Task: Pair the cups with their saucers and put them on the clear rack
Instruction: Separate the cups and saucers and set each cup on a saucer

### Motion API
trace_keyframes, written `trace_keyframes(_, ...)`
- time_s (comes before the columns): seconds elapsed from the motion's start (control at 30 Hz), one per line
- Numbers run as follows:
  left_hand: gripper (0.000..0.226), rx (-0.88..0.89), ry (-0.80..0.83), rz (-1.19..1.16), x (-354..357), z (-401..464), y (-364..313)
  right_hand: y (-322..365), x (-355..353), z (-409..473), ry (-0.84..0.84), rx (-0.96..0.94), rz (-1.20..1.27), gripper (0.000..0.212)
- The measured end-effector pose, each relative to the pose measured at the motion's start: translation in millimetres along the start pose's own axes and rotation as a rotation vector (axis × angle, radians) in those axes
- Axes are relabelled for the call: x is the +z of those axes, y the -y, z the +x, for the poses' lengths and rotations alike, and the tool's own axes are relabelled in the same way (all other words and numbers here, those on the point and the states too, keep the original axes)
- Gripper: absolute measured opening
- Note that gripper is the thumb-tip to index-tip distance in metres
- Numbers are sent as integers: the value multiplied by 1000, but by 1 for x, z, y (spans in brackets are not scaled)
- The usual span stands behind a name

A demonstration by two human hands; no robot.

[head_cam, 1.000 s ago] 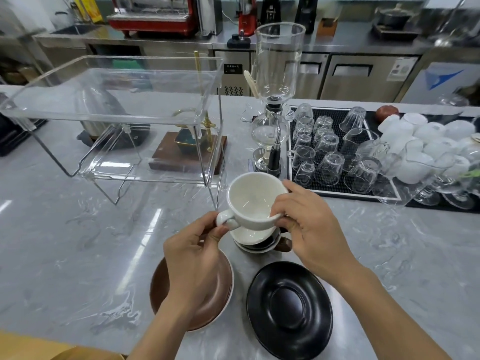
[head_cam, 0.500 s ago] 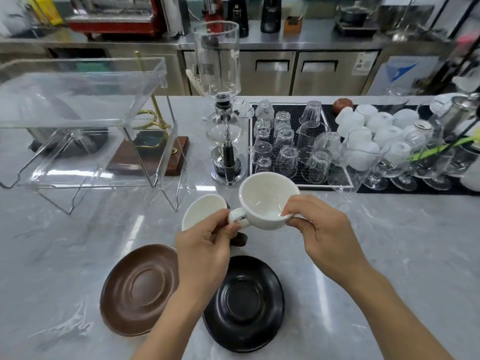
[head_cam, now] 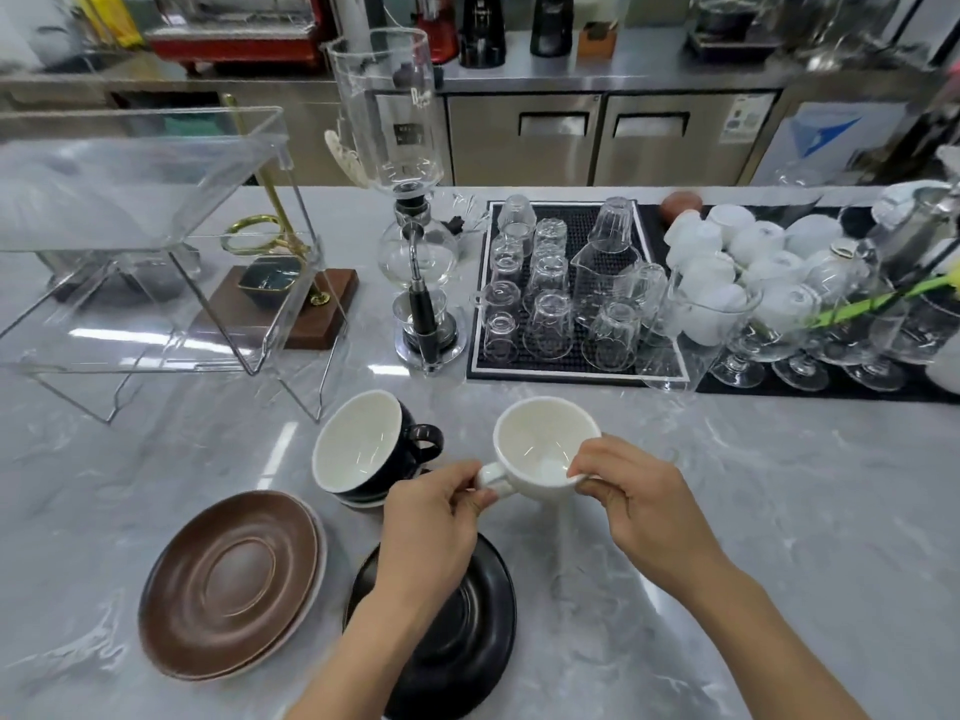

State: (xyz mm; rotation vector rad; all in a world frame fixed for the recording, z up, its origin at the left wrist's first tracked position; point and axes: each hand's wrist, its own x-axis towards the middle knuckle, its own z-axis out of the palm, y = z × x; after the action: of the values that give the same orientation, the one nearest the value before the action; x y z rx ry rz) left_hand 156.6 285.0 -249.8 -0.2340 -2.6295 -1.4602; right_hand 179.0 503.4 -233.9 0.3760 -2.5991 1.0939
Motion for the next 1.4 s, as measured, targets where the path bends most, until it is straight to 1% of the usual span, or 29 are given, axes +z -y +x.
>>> trace_keyframes(0.07,34,-11,3,33,5,1,1,-7,2,0,20,6,-1,22)
trace_keyframes(0.2,19,-18,20,109,10,2,1,-17,5,-1,46,19,20,22)
trace_keyframes(0.4,16,-36,61,190,15,3,5,-25,7,-3,52,17,41,21)
trace_keyframes(0.53,13,-78,74,173,18,2,8,-28,7,-4,45,20,53,17)
trace_keyframes(0.63,10,-109,93,169,20,1,7,-30,8,-6,66,30,40,22)
trace_keyframes(0.77,12,-132,88,186,20,0,4,-32,8,-6,63,45,30,22)
trace_keyframes(0.93,15,-145,101,143,16,-1,2,-28,5,-10,107,130,17,27)
trace_keyframes(1.03,21,-128,81,123,11,-5,1,-20,2,-12,112,200,19,26)
trace_keyframes(1.13,28,-94,25,85,6,-13,-1,-10,-4,-13,57,229,-4,23)
trace_keyframes(1.27,10,-31,-12,103,-10,-25,-7,13,-5,-12,-53,204,-28,16)
trace_keyframes(1.4,12,-52,-58,79,-33,-36,-5,34,6,-9,-186,191,-48,17)
